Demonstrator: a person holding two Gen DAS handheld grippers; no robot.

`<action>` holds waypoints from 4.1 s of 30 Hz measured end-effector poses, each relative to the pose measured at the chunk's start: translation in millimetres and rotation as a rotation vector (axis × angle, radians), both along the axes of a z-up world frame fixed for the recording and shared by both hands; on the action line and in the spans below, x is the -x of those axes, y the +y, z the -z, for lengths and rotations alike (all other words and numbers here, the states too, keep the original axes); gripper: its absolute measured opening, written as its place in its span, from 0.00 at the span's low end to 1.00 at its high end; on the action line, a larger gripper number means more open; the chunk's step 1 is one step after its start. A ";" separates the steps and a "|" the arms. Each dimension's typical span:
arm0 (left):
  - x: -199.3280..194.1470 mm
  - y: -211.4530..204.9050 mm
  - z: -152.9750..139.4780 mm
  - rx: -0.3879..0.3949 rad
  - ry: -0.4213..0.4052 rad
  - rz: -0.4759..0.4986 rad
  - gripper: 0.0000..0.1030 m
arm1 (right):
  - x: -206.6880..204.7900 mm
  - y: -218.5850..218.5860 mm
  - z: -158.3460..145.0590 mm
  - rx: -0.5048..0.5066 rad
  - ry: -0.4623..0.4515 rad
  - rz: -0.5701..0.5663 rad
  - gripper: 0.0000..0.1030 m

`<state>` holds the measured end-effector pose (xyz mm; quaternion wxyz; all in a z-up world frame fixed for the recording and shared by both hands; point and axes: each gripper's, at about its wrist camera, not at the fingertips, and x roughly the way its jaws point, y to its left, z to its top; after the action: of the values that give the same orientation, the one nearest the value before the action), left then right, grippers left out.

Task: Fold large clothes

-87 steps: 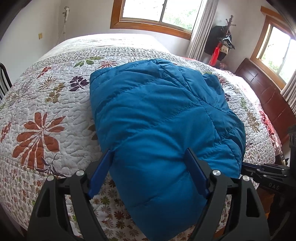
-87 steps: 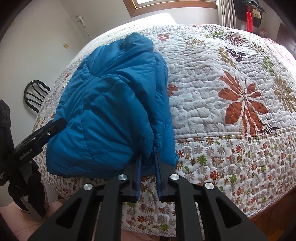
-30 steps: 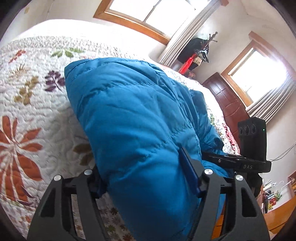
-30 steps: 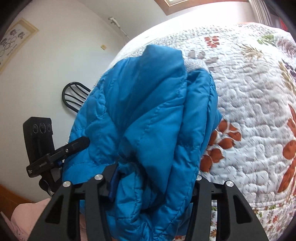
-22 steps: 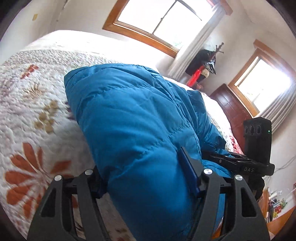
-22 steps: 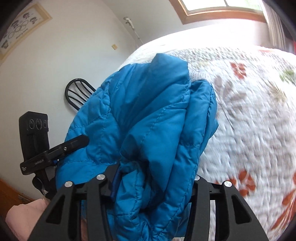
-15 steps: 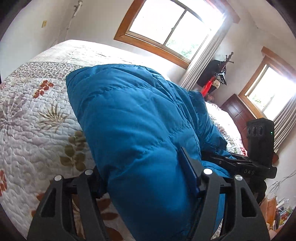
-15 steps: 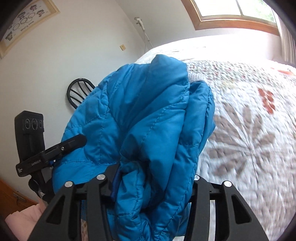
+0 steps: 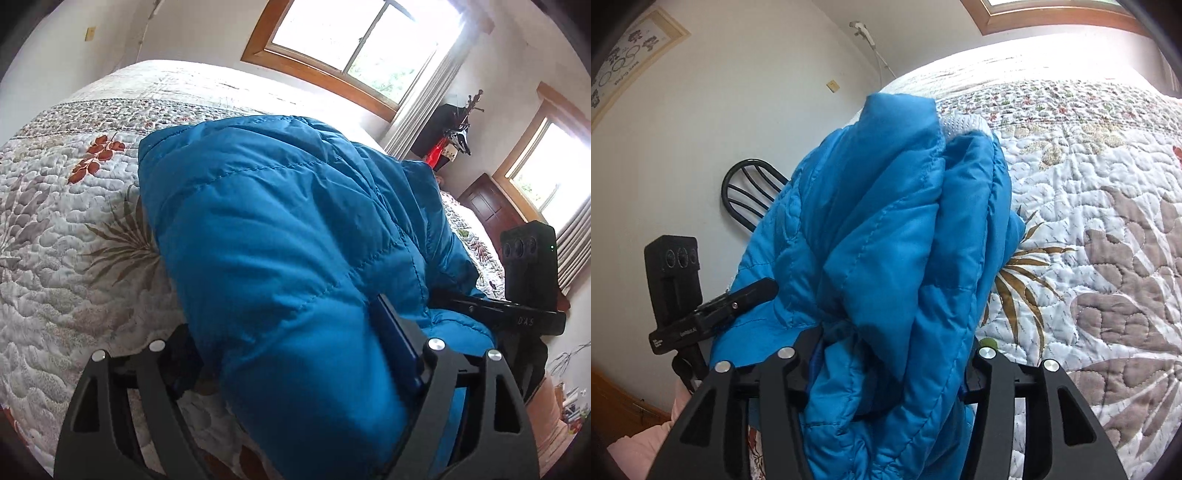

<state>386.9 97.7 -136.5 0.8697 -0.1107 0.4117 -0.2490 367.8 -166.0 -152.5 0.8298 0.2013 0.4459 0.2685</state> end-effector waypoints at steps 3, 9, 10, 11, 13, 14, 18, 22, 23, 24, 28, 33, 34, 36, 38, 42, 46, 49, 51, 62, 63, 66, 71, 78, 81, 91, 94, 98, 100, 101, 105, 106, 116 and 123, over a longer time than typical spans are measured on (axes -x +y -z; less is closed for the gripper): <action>3.0 -1.1 -6.9 -0.032 0.008 -0.036 0.85 | 4.0 -8.4 0.4 -0.011 0.028 0.009 0.65; 51.9 -11.9 -32.0 -0.160 -0.065 -0.130 0.87 | 33.3 -21.4 -21.2 0.031 0.012 0.046 0.74; 59.0 -12.9 -35.5 -0.171 -0.080 -0.134 0.87 | 39.4 -23.6 -23.6 0.039 0.007 0.048 0.74; 67.0 -14.4 -38.1 -0.179 -0.093 -0.129 0.87 | 44.7 -25.2 -25.3 0.046 0.004 0.053 0.74; 76.6 -14.1 -38.7 -0.189 -0.104 -0.122 0.87 | 51.6 -29.3 -24.2 0.051 0.002 0.060 0.74; 79.5 -13.9 -39.0 -0.187 -0.106 -0.120 0.87 | 53.8 -31.3 -22.9 0.050 0.004 0.062 0.73; 75.0 -12.7 -34.6 -0.190 -0.103 -0.107 0.88 | 58.9 -35.0 -13.3 0.067 0.027 0.061 0.71; 66.4 -14.0 -26.1 -0.200 -0.098 -0.096 0.88 | 61.1 -27.3 -4.6 0.086 0.043 0.058 0.71; 65.0 -13.7 -24.1 -0.196 -0.093 -0.093 0.88 | 62.0 -26.3 -0.9 0.086 0.049 0.058 0.71; 63.6 -13.8 -21.7 -0.194 -0.089 -0.091 0.88 | 62.5 -25.6 3.2 0.086 0.054 0.055 0.71; 60.5 -14.6 -16.2 -0.189 -0.075 -0.086 0.88 | 56.7 -27.5 19.1 0.055 0.077 0.052 0.74; 57.3 -12.9 -12.0 -0.181 -0.064 -0.088 0.88 | 57.6 -23.8 21.2 0.075 0.059 0.054 0.74; 57.5 -12.6 -12.7 -0.177 -0.059 -0.092 0.88 | 57.6 -23.8 21.1 0.072 0.062 0.056 0.74; 60.3 -12.9 -16.3 -0.184 -0.064 -0.106 0.88 | 57.9 -20.3 17.8 0.073 0.060 0.062 0.74; 65.2 -14.4 -20.6 -0.203 -0.081 -0.114 0.88 | 60.4 -17.1 11.0 0.092 0.051 0.076 0.74; 74.0 -9.0 -29.8 -0.179 -0.071 -0.126 0.87 | 74.6 -13.0 -13.0 0.177 0.028 0.111 0.76; 84.6 -5.6 -39.0 -0.193 -0.084 -0.140 0.87 | 89.6 -6.0 -31.2 0.278 -0.005 0.149 0.80; 94.1 -6.7 -46.7 -0.200 -0.098 -0.142 0.87 | 99.8 0.6 -39.2 0.335 -0.019 0.163 0.81; 100.1 -7.9 -50.3 -0.202 -0.107 -0.141 0.87 | 106.0 2.2 -42.3 0.363 -0.029 0.170 0.81; 128.2 -9.7 -66.0 -0.215 -0.130 -0.160 0.87 | 135.1 4.8 -50.1 0.473 -0.041 0.200 0.87; 131.6 -9.8 -67.0 -0.219 -0.130 -0.164 0.87 | 138.8 5.0 -50.0 0.473 -0.039 0.202 0.87; 144.1 -9.9 -68.8 -0.229 -0.128 -0.179 0.87 | 149.5 6.2 -52.6 0.473 -0.046 0.211 0.88; 164.6 -7.7 -70.2 -0.254 -0.119 -0.209 0.88 | 174.0 13.6 -57.8 0.511 -0.075 0.236 0.93; 197.6 -4.6 -75.6 -0.303 -0.113 -0.262 0.89 | 205.8 25.7 -69.2 0.553 -0.098 0.240 0.96; 211.4 -6.0 -80.8 -0.328 -0.131 -0.277 0.91 | 215.7 28.2 -72.0 0.557 -0.106 0.239 0.96; 234.1 -5.7 -86.9 -0.350 -0.143 -0.294 0.91 | 242.0 23.0 -78.9 0.547 -0.111 0.256 0.96; 239.2 -5.5 -85.4 -0.353 -0.136 -0.298 0.91 | 247.7 23.9 -80.3 0.552 -0.116 0.257 0.96; 246.9 -5.5 -84.7 -0.358 -0.132 -0.306 0.92 | 255.8 27.3 -82.3 0.559 -0.126 0.256 0.96; 250.9 -5.3 -84.6 -0.358 -0.131 -0.311 0.92 | 259.5 29.2 -83.0 0.559 -0.131 0.258 0.96; 252.7 -5.3 -84.5 -0.357 -0.130 -0.311 0.93 | 261.3 30.6 -83.3 0.562 -0.133 0.259 0.96; 259.0 -5.9 -84.9 -0.364 -0.134 -0.324 0.94 | 267.3 36.0 -84.3 0.583 -0.139 0.271 0.96; 260.3 -6.2 -84.8 -0.365 -0.134 -0.324 0.94 | 268.8 36.8 -84.6 0.581 -0.140 0.272 0.96; 269.4 -6.2 -83.1 -0.368 -0.127 -0.335 0.94 | 282.3 44.3 -88.0 0.604 -0.150 0.295 0.96; 272.4 -5.2 -84.8 -0.377 -0.136 -0.350 0.95 | 282.9 44.1 -88.2 0.604 -0.150 0.301 0.96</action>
<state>114.5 92.4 -51.7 0.9304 0.0009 0.3661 -0.0207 85.0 -121.9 -64.3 0.9127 -0.0103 0.4084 0.0131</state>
